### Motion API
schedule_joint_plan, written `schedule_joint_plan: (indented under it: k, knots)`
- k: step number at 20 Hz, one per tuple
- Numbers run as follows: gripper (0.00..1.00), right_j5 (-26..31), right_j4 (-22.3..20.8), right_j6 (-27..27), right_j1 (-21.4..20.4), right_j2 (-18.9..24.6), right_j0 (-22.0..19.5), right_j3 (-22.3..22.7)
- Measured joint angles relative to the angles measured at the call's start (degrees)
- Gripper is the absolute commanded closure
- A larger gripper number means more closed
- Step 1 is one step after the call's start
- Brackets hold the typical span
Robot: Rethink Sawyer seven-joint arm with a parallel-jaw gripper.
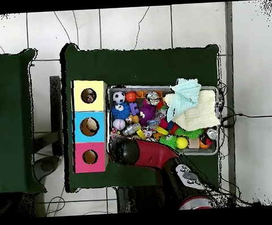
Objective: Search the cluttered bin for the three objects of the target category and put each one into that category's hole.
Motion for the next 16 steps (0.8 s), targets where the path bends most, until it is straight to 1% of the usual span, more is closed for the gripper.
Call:
schedule_joint_plan:
  k: [7,12,16]
  knots:
    - [1.0,3.02,2.85,0.0,-1.84,-1.23,2.77,0.02]
    - [1.0,5.54,5.13,0.26,-3.01,-2.53,5.62,-0.03]
    - [1.0,8.4,6.88,1.49,-3.94,-3.79,8.51,-0.6]
